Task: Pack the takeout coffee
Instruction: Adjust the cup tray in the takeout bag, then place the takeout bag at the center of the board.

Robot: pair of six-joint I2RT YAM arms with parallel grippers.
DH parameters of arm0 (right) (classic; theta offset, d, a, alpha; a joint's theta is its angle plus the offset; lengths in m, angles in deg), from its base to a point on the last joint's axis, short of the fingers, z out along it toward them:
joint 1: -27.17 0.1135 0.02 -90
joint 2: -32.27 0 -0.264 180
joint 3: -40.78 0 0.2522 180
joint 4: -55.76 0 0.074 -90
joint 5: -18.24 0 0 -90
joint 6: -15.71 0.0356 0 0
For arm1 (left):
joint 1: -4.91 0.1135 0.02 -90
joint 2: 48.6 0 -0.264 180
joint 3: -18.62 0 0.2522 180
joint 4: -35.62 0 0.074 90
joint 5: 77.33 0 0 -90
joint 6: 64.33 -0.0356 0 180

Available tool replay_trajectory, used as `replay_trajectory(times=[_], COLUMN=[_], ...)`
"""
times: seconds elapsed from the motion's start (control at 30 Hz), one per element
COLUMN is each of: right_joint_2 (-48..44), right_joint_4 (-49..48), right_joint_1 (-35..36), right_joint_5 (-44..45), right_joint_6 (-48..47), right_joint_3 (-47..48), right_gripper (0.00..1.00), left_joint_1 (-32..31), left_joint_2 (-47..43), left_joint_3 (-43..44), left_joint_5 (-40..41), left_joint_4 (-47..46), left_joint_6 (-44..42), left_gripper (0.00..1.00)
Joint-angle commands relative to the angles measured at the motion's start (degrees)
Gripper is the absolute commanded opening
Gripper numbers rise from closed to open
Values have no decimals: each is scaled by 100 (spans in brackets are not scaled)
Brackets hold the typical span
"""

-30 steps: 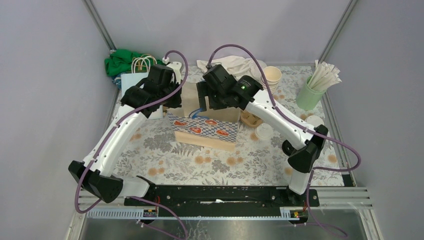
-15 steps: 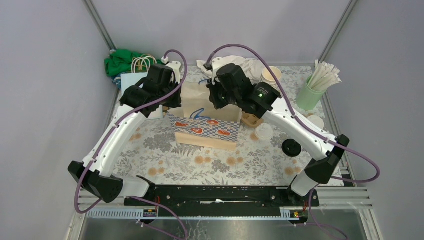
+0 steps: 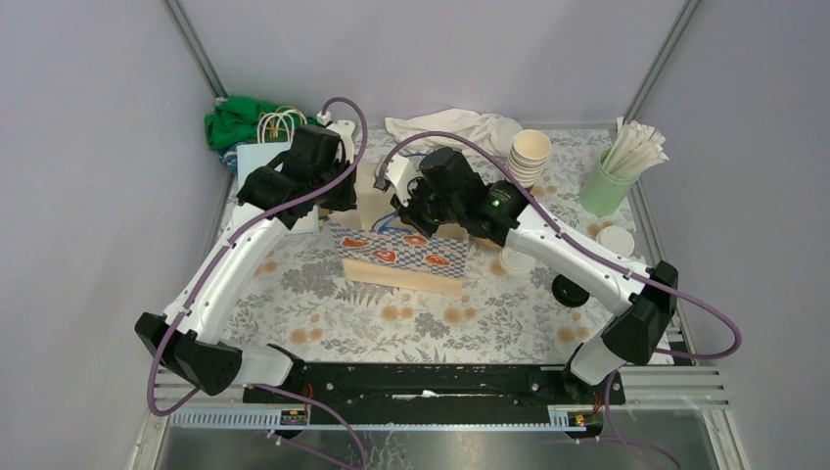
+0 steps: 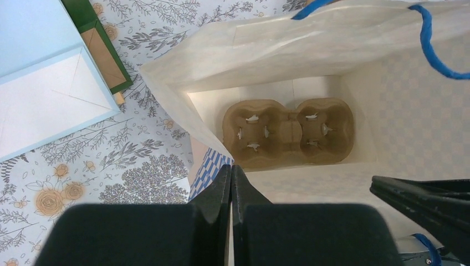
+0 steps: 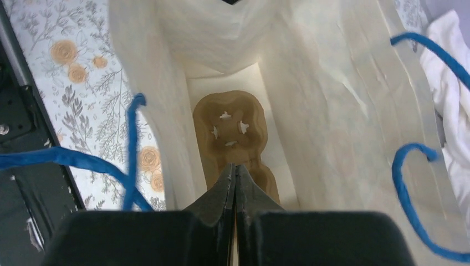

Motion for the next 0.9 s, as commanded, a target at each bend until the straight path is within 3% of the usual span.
replay_trajectory(times=[0.0, 0.23, 0.37, 0.57, 0.7, 0.87], right_joint_2=[251, 341, 557, 1260, 1327, 1171], right_joint_4=[634, 1029, 1457, 2599, 2485, 2303], right_joint_1=[-26, -102, -450, -508, -510, -608], right_joint_5=[-572, -833, -1457, -1238, -1269, -1931], right_joint_6=[-796, -1079, -1148, -1447, -1485, -1418], right_joint_3=[646, 385, 772, 1633, 1643, 1960], right_gripper=[0, 0, 0, 0, 0, 0], left_joint_1=[-2, 42, 46, 46, 52, 55], left_joint_2=[-120, -273, -368, -616, -649, -661], left_joint_3=[149, 66, -5, -232, -196, -269], left_joint_5=[15, -117, -378, -888, -859, -655], left_joint_4=[-207, -207, -155, -155, -32, 47], left_joint_6=[94, 224, 395, 633, 596, 529], left_gripper=[0, 0, 0, 0, 0, 0])
